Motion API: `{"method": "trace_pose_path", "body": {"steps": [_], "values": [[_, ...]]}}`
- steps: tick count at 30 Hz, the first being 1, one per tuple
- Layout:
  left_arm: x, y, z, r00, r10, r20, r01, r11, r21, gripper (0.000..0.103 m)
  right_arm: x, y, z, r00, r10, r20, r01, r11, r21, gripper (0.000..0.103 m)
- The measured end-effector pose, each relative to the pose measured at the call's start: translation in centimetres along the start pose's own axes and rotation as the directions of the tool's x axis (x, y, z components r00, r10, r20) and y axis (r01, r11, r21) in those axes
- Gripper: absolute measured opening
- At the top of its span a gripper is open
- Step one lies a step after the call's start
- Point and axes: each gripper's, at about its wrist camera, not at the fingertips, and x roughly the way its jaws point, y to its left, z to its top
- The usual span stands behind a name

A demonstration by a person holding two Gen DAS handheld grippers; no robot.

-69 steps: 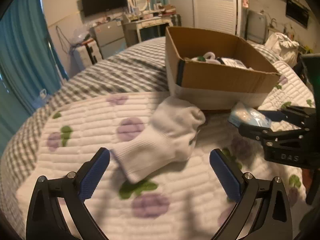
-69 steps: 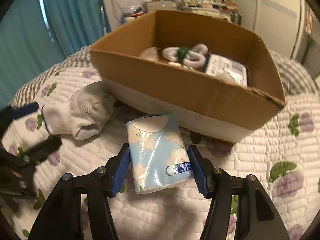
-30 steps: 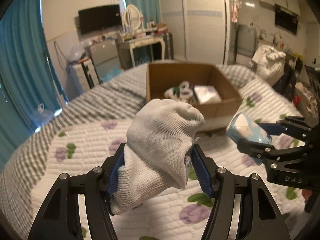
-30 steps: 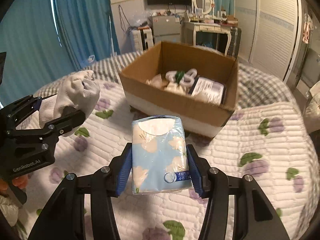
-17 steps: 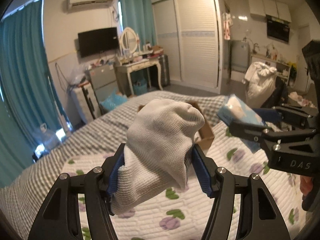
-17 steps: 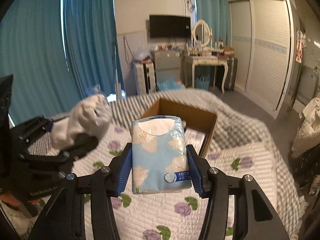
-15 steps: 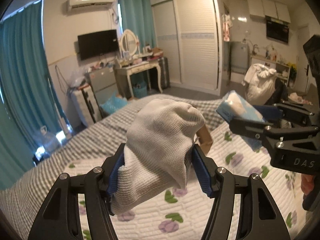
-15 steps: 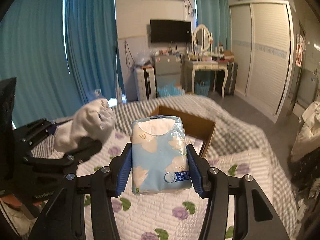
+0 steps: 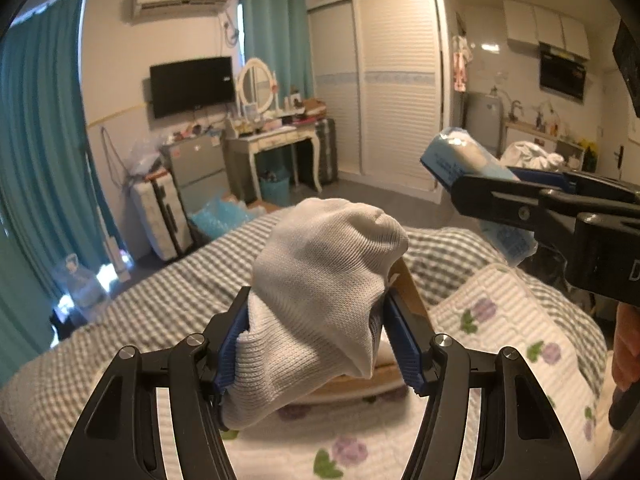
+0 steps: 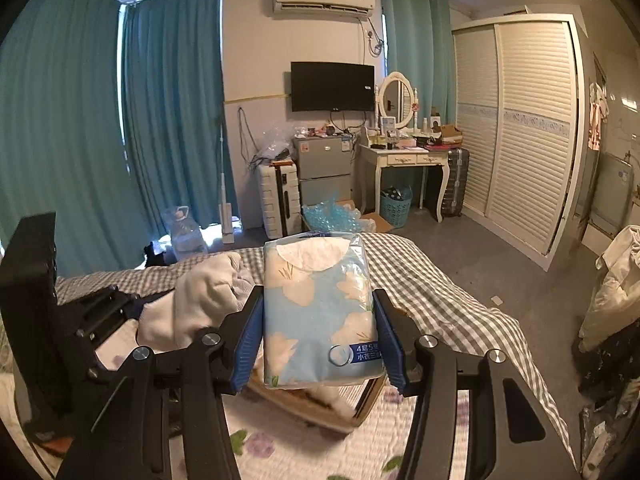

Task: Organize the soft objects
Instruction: 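Carry the sock and tissue pack into the cardboard box and open both tools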

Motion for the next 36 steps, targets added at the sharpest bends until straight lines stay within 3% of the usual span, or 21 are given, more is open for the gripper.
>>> {"method": "trace_pose_path", "body": {"steps": [11, 18, 19, 21, 26, 28, 29, 36], "values": [[9.9, -0.1, -2.8, 0.994, 0.032, -0.104, -0.03, 0.999, 0.028, 0.062, 12.5, -4.7, -3.7, 0.992, -0.005, -0.123, 0.016, 0.996, 0.084, 0.052], [11.8, 0.7, -4.0, 0.991, -0.01, -0.131, 0.007, 1.0, -0.022, 0.067, 16.5, -6.5, -5.9, 0.984, 0.004, -0.178, 0.016, 0.994, 0.11, 0.052], [11.8, 0.8, -4.0, 0.991, -0.027, -0.134, 0.022, 0.999, -0.041, 0.07, 16.8, -6.6, -6.1, 0.984, 0.004, -0.181, 0.016, 0.994, 0.11, 0.052], [12.0, 1.0, -4.1, 0.989, -0.019, -0.149, 0.009, 0.997, -0.071, 0.087, 17.2, -6.4, -6.4, 0.982, 0.008, -0.187, 0.013, 0.994, 0.112, 0.052], [11.6, 0.8, -3.8, 0.991, 0.008, -0.13, -0.017, 0.998, -0.067, 0.087, 18.3, -6.4, -6.3, 0.98, 0.026, -0.196, 0.002, 0.99, 0.138, 0.055], [11.2, 0.8, -3.8, 0.992, 0.007, -0.13, -0.015, 0.998, -0.063, 0.087, 18.6, -6.2, -6.2, 0.977, 0.052, -0.205, -0.022, 0.99, 0.143, 0.069], [10.9, 0.8, -3.7, 0.992, 0.01, -0.127, -0.018, 0.998, -0.061, 0.087, 18.5, -6.1, -6.1, 0.979, 0.041, -0.201, -0.011, 0.989, 0.146, 0.082], [7.6, 1.1, -2.9, 0.992, 0.049, -0.117, -0.056, 0.997, -0.059, 0.087, 13.8, -5.9, -4.1, 0.988, -0.021, -0.154, 0.047, 0.985, 0.168, 0.084]]}}
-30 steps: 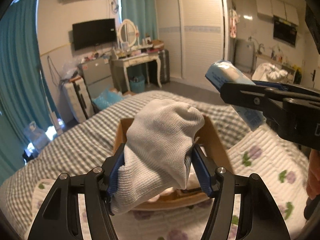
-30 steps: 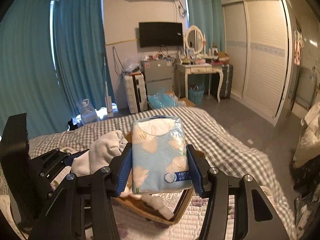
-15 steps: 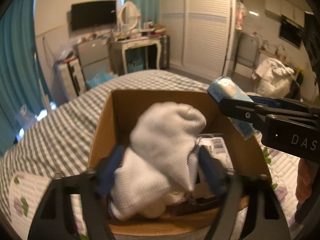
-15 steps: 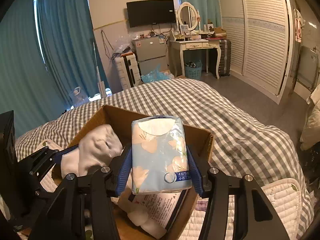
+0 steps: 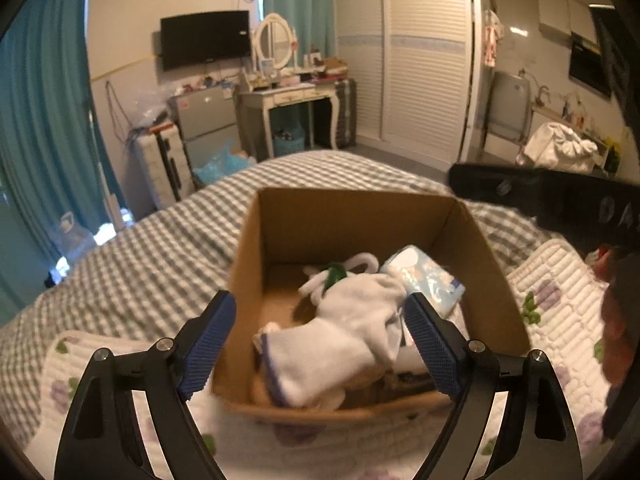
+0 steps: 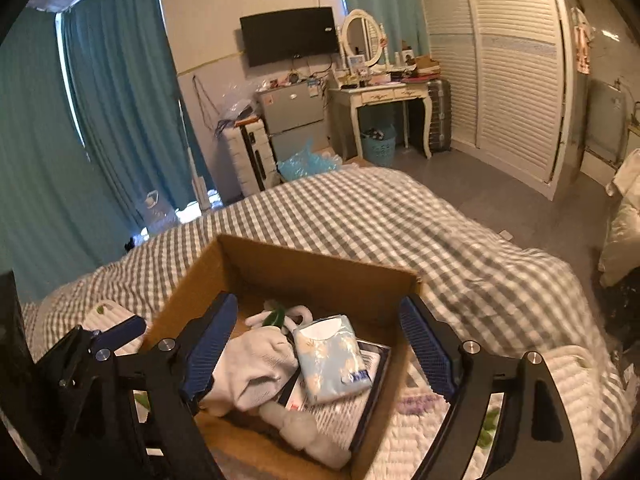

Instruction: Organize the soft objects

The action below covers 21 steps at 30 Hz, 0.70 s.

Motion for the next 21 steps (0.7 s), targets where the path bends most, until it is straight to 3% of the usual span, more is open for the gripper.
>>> {"method": "trace_pose_path", "body": {"steps": [4, 7, 11, 14, 15, 16, 17, 21], "values": [[-4.6, -0.5, 1.1, 0.999, 0.025, 0.034, -0.026, 1.0, 0.007, 0.087, -6.2, 0.7, 1.7, 0.997, -0.025, 0.073, 0.026, 1.0, -0.014, 0.084], [-10.0, -1.1, 2.5, 0.993, 0.036, 0.111, -0.039, 0.999, 0.023, 0.087, -12.2, 1.9, 3.1, 0.99, -0.032, 0.135, 0.037, 0.999, -0.035, 0.084], [-18.1, -1.7, 4.4, 0.971, 0.041, 0.235, -0.051, 0.998, 0.037, 0.087, -20.8, 3.8, 4.4, 0.967, -0.045, 0.25, 0.062, 0.996, -0.062, 0.084], [-24.0, -2.0, 5.0, 0.94, 0.052, 0.336, -0.07, 0.997, 0.041, 0.089, -27.0, 5.1, 4.6, 0.941, -0.056, 0.333, 0.083, 0.994, -0.066, 0.087], [-25.8, -2.0, 5.0, 0.93, 0.049, 0.364, -0.067, 0.997, 0.039, 0.1, -29.3, 5.7, 4.4, 0.928, -0.057, 0.367, 0.088, 0.994, -0.067, 0.093], [-27.5, -1.8, 5.0, 0.918, 0.046, 0.394, -0.063, 0.998, 0.028, 0.103, -30.8, 6.1, 4.2, 0.919, -0.053, 0.39, 0.088, 0.993, -0.073, 0.097], [-29.4, -1.5, 4.7, 0.901, 0.042, 0.432, -0.054, 0.998, 0.014, 0.103, -32.5, 6.6, 3.8, 0.91, -0.044, 0.413, 0.086, 0.993, -0.083, 0.103], [-34.0, -0.4, 3.2, 0.859, 0.018, 0.512, -0.009, 1.0, -0.019, 0.103, -36.7, 7.7, 1.3, 0.878, 0.012, 0.478, 0.038, 0.995, -0.095, 0.103]]}}
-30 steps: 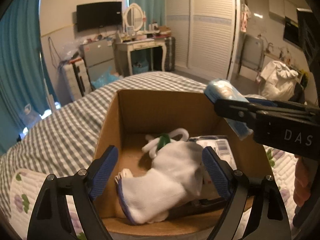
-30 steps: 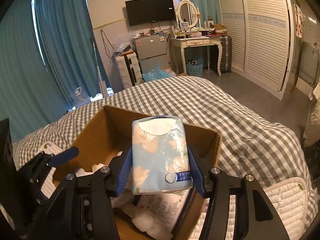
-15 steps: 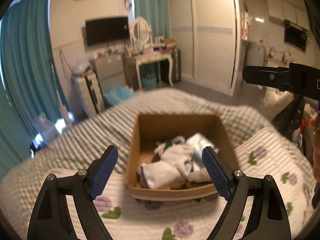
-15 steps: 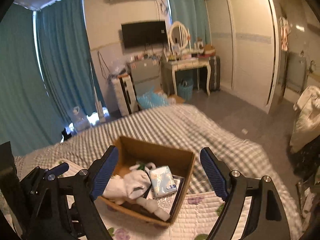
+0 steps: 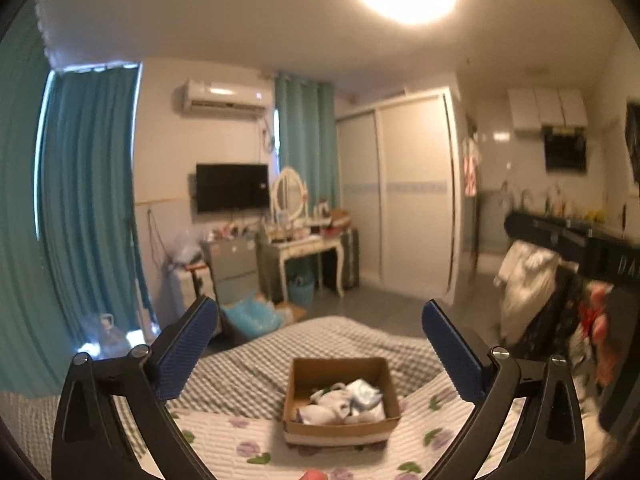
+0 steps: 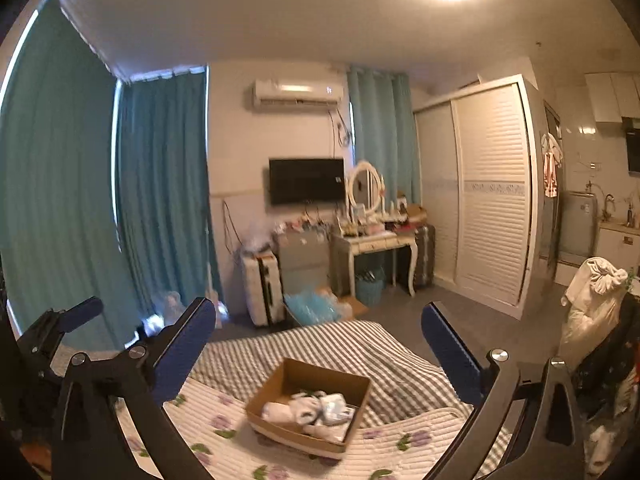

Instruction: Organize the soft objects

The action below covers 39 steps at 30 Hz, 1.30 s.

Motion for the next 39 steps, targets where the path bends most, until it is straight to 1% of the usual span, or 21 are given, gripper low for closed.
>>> {"method": "trace_pose_path", "body": {"steps": [2, 6, 9, 10, 11, 13, 15, 16, 18, 19, 20, 22, 23, 25, 26, 33, 39], "values": [[-1.4, 0.8, -0.2, 1.0, -0.003, 0.028, 0.003, 1.0, -0.025, 0.103, -1.6, 0.6, -0.9, 1.0, 0.008, 0.016, -0.008, 1.0, 0.005, 0.103], [-2.3, 1.5, -2.4, 0.999, 0.0, 0.051, 0.001, 1.0, -0.022, 0.103, -3.6, 1.0, -3.8, 0.999, 0.016, 0.045, -0.017, 1.0, 0.005, 0.103], [-1.9, 1.5, -4.9, 0.998, 0.029, 0.062, -0.029, 1.0, 0.002, 0.103, -3.6, 1.0, -7.0, 0.998, -0.011, 0.062, 0.01, 1.0, 0.011, 0.103], [-1.3, 1.7, -6.0, 0.996, 0.051, 0.067, -0.052, 0.999, 0.006, 0.103, -3.4, 0.9, -8.2, 0.997, -0.025, 0.068, 0.024, 1.0, 0.019, 0.103], [-0.7, 1.8, -6.8, 0.995, 0.069, 0.069, -0.07, 0.997, 0.014, 0.103, -2.9, 1.0, -9.5, 0.996, -0.046, 0.073, 0.045, 0.999, 0.025, 0.103], [0.6, 1.8, -8.7, 0.995, 0.082, 0.05, -0.084, 0.996, 0.041, 0.103, -1.0, 1.1, -12.1, 0.995, -0.072, 0.074, 0.07, 0.997, 0.032, 0.103], [2.4, 2.3, -11.6, 0.996, 0.081, 0.03, -0.082, 0.996, 0.044, 0.103, 1.6, 1.0, -14.5, 0.996, -0.08, 0.042, 0.078, 0.996, 0.052, 0.103], [3.0, 2.5, -12.5, 0.997, 0.079, 0.021, -0.08, 0.996, 0.041, 0.103, 2.6, 1.0, -15.5, 0.996, -0.082, 0.031, 0.08, 0.995, 0.055, 0.103], [4.6, 3.2, -14.8, 0.997, 0.08, -0.021, -0.08, 0.997, 0.025, 0.103, 4.5, 1.3, -17.9, 0.994, -0.107, 0.025, 0.106, 0.993, 0.049, 0.103], [5.7, 3.6, -15.9, 0.996, 0.067, -0.058, -0.066, 0.998, 0.02, 0.103, 5.5, 1.4, -19.1, 0.992, -0.128, 0.023, 0.127, 0.991, 0.042, 0.103], [6.3, 3.7, -16.5, 0.995, 0.065, -0.077, -0.063, 0.998, 0.019, 0.103, 6.3, 1.4, -20.0, 0.99, -0.14, 0.011, 0.139, 0.99, 0.039, 0.103], [7.1, 3.8, -18.0, 0.991, 0.088, -0.096, -0.086, 0.996, 0.027, 0.103, 7.9, 1.2, -22.1, 0.99, -0.136, -0.031, 0.137, 0.989, 0.047, 0.103], [7.3, 3.9, -18.5, 0.99, 0.088, -0.106, -0.086, 0.996, 0.024, 0.103, 8.5, 1.1, -22.9, 0.99, -0.131, -0.059, 0.134, 0.99, 0.053, 0.103], [7.5, 4.2, -19.2, 0.989, 0.08, -0.125, -0.081, 0.997, -0.001, 0.103, 9.2, 0.9, -23.7, 0.988, -0.12, -0.101, 0.126, 0.991, 0.055, 0.103], [7.5, 4.3, -19.3, 0.988, 0.078, -0.133, -0.081, 0.997, -0.012, 0.103, 9.4, 0.7, -24.0, 0.985, -0.129, -0.111, 0.136, 0.989, 0.052, 0.103], [6.4, 3.9, -19.4, 0.989, 0.087, -0.121, -0.087, 0.996, 0.002, 0.103, 9.2, -0.3, -24.6, 0.981, -0.158, -0.111, 0.166, 0.983, 0.075, 0.103], [6.8, 4.0, -19.9, 0.988, 0.07, -0.135, -0.072, 0.997, -0.007, 0.103, 9.3, 0.4, -24.9, 0.981, -0.166, -0.103, 0.17, 0.985, 0.039, 0.103]]}}
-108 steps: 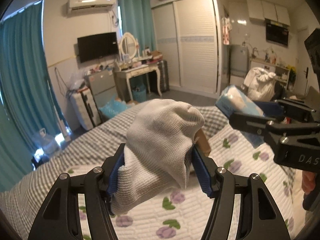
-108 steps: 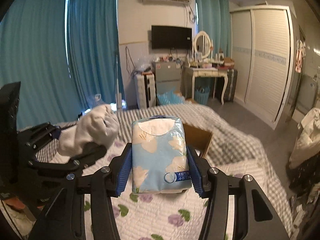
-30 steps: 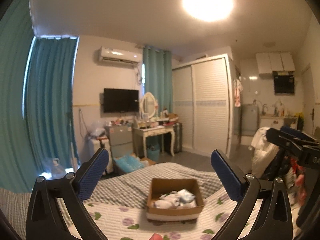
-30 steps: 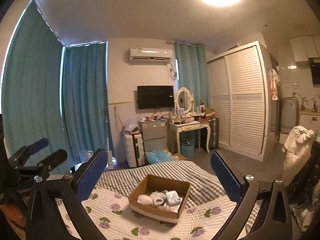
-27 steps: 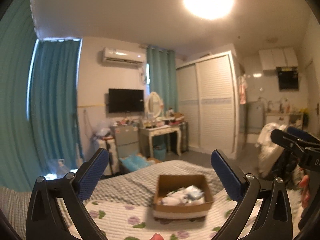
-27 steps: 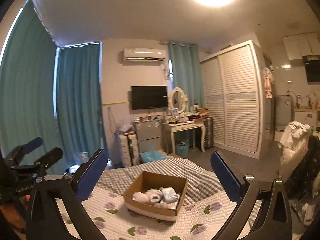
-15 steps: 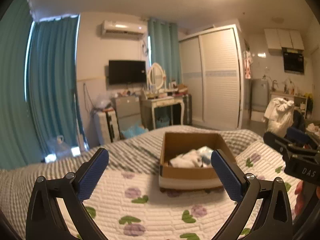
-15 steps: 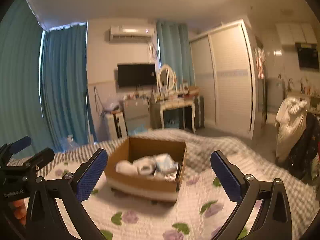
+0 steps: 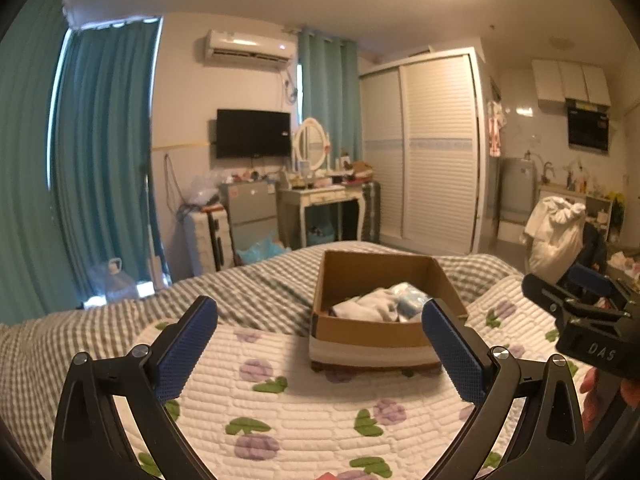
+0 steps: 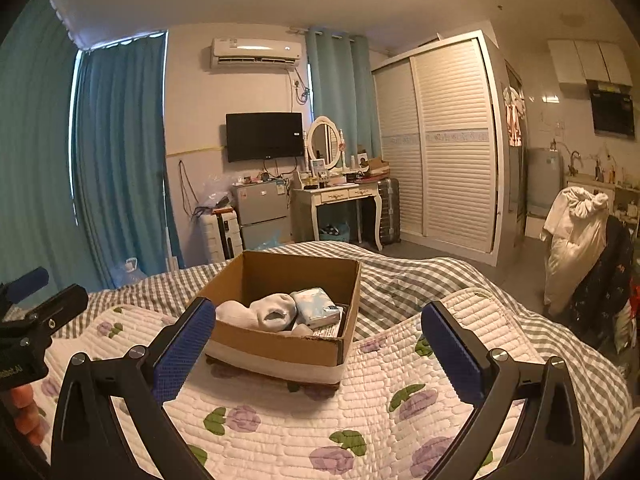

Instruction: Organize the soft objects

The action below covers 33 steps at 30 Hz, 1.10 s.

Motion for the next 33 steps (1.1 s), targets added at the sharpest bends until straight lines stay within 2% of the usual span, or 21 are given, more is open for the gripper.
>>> {"method": "trace_pose_path", "body": {"steps": [33], "values": [[0.3, 0.5, -0.9, 0.999, 0.012, -0.033, -0.012, 1.0, -0.011, 0.103, 0.0, 1.1, -1.2, 1.0, 0.004, 0.003, -0.004, 1.0, -0.025, 0.103]]}}
